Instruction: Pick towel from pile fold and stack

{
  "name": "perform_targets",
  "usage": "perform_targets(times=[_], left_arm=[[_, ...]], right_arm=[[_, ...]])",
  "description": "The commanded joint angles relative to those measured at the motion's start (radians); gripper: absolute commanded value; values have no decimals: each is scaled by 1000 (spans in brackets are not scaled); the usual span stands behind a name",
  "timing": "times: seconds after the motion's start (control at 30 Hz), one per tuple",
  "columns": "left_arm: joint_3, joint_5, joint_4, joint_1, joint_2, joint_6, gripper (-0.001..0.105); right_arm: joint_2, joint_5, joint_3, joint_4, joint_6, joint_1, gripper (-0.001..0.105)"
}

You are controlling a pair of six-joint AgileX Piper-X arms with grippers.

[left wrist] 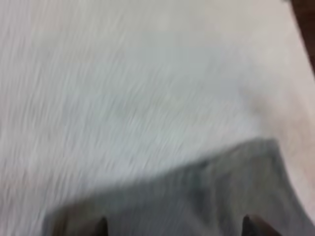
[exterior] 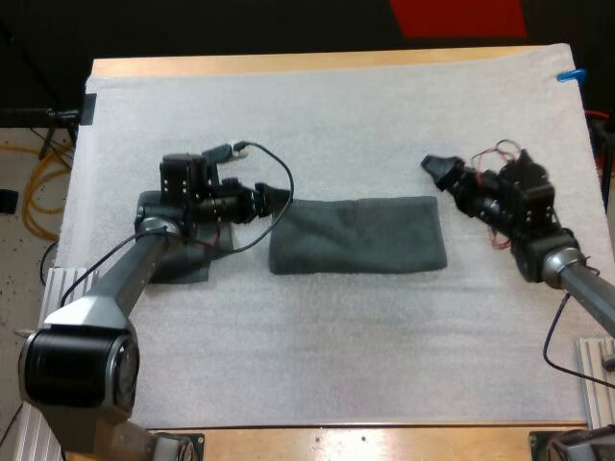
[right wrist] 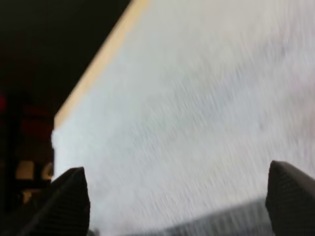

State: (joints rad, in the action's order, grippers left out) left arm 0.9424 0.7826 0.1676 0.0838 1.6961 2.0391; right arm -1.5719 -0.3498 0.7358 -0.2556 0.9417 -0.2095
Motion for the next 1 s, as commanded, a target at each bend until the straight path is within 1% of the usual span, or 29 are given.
perform_targets(times=[0.0, 0.03, 0.1, 0.13, 0.17, 0.2, 0.23, 0.27, 0.3, 0.33, 0.4, 0.43, 0.47, 0.6, 0.67, 0.7, 0.8, 0.87, 0.97], left_arm=[[18, -20, 1, -1, -57, -48, 55], [18, -32, 9, -1, -76, -60, 55], [18, -89, 59, -1, -153, -112, 55], [18, -107, 79, -1, -169, -128, 55], [18, -140, 121, -1, -212, -165, 56], [18, -167, 164, -1, -256, -190, 59], [18, -176, 179, -1, -279, -200, 62], [18, -185, 220, -1, -322, -222, 67], [18, -185, 251, -1, -357, -235, 71], [18, -185, 275, -1, -377, -235, 72], [18, -185, 341, -1, -447, -233, 72], [18, -185, 357, -1, -466, -233, 72], [18, -185, 402, -1, -501, -233, 72], [18, -183, 548, -1, -596, -233, 72], [18, -183, 594, -1, -621, -233, 72], [18, -183, 610, -1, -631, -233, 72], [18, -180, 620, -1, -635, -233, 72], [15, -181, 620, -1, -632, -233, 72], [15, -181, 620, -1, -632, -233, 72]], right_arm=[[20, -37, 16, -4, 33, 12, 72], [27, -37, 19, 9, 46, 14, 72], [64, -23, 25, 61, 115, 14, 72], [77, -17, 27, 76, 130, 14, 72], [104, 1, 33, 129, 172, 14, 72], [132, 20, 40, 192, 210, 14, 72], [143, 34, 44, 228, 243, 14, 72], [172, 47, 53, 297, 294, 14, 72], [197, 59, 60, 354, 332, 14, 72], [218, 65, 66, 390, 355, 14, 72], [273, 78, 80, 508, 420, 14, 72], [290, 81, 82, 539, 435, 14, 72], [320, 85, 86, 597, 457, 14, 72], [405, 91, 87, 767, 487, 14, 72], [424, 110, 87, 822, 493, 14, 72], [426, 122, 87, 846, 501, 14, 72], [403, 130, 87, 850, 510, 24, 72], [346, 122, 87, 812, 514, 45, 72], [249, 67, 87, 754, 507, 74, 72]])
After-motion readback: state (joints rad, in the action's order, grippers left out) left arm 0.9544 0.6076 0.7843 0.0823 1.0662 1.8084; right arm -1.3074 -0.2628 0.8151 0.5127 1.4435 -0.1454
